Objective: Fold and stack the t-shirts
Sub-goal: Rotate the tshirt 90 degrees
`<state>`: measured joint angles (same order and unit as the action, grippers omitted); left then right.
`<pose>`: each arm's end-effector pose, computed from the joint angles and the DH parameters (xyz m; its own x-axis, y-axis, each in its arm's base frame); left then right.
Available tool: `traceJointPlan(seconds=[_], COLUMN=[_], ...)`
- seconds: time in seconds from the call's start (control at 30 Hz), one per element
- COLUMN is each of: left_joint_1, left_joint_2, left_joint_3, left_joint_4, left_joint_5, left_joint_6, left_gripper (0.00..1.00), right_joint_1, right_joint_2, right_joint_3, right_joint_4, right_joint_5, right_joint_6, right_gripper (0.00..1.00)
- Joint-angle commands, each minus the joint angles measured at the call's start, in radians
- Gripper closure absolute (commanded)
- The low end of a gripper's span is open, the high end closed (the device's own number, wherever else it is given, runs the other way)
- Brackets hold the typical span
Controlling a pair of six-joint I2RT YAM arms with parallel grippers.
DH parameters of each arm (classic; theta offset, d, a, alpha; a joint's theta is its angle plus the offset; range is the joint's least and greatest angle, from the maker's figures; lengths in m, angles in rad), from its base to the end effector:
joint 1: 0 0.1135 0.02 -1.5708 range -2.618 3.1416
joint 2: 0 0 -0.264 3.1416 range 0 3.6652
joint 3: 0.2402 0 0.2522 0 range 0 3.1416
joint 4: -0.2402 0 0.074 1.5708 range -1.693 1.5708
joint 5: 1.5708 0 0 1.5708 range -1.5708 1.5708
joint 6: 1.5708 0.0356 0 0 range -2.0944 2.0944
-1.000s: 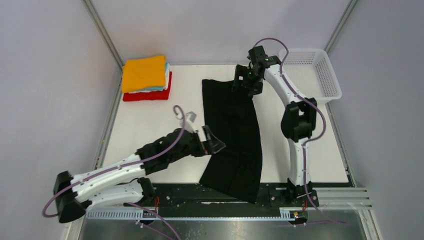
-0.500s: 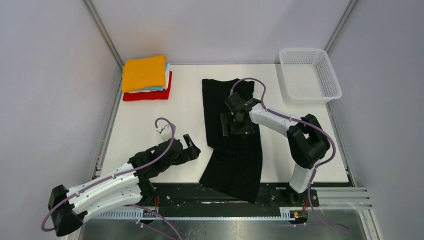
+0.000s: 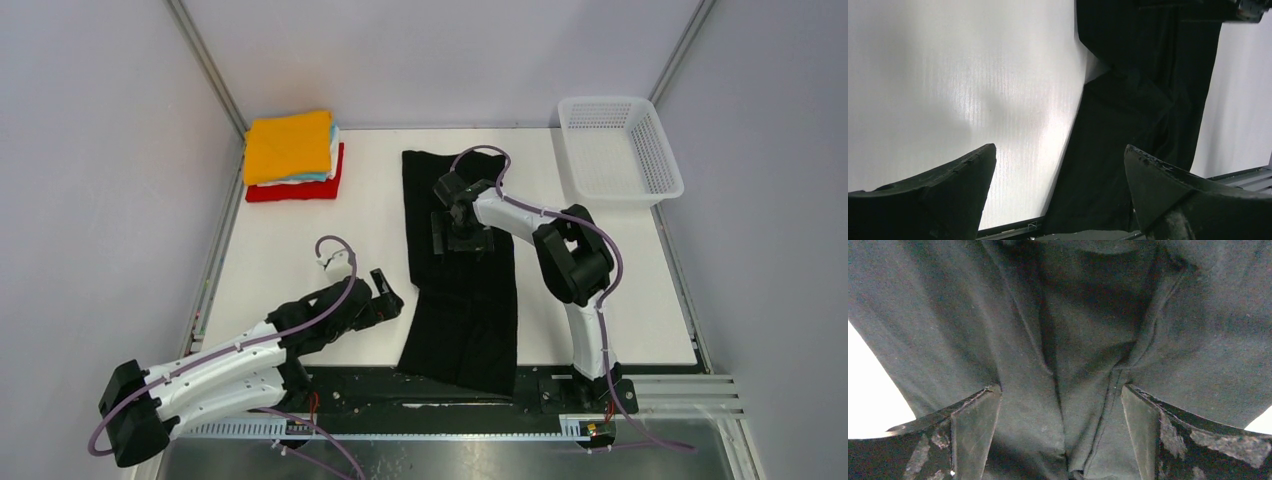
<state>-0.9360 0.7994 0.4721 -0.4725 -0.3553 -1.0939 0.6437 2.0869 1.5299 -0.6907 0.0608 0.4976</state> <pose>0.1061 -0.1231 0.2038 -0.7382 -0.4023 -0.5415 -0.0973 0.8579 -0.5046 0.3410 0.2532 0.1607 -0.9451 -0.1135 -0.3065 -0.1508 0.9834 0.1009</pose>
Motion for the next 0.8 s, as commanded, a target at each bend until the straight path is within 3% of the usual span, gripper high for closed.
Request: traceJointPlan(seconds=[0.0,0.23,0.37,0.53,0.77], left_joint_1=[0.009,0.011,0.010,-0.020,-0.109], left_joint_2=[0.021,0.106,0.146,0.165,0.221], left_joint_3=[0.020,0.023,-0.005,-0.076,-0.130], left_joint_4=[0.061,0.121,0.169,0.257,0.269], left_joint_5=[0.001,0.109,0.224,0.391,0.473], left_joint_6=[0.038,0.073,0.089,0.084,0.035], left_gripper=[0.01,0.01,0.01,0.09,0.38], right_joint_1=[-0.047,-0.084,-0.083,-0.082,-0.082], right_joint_2=[0.089,0.156,0.057,-0.254,-0.718], right_joint_3=[0.104,0.389,0.391,0.013,-0.637], right_joint_4=[0.003,-0.119,-0.112,0.081,0.303], right_joint_5=[-0.022,-0.042,-0.058,-0.078,-0.158], right_joint_6=[0.003,-0.054,-0.081,-0.057,0.090], right_gripper=[0.02,0.02,0.01,0.02,0.01])
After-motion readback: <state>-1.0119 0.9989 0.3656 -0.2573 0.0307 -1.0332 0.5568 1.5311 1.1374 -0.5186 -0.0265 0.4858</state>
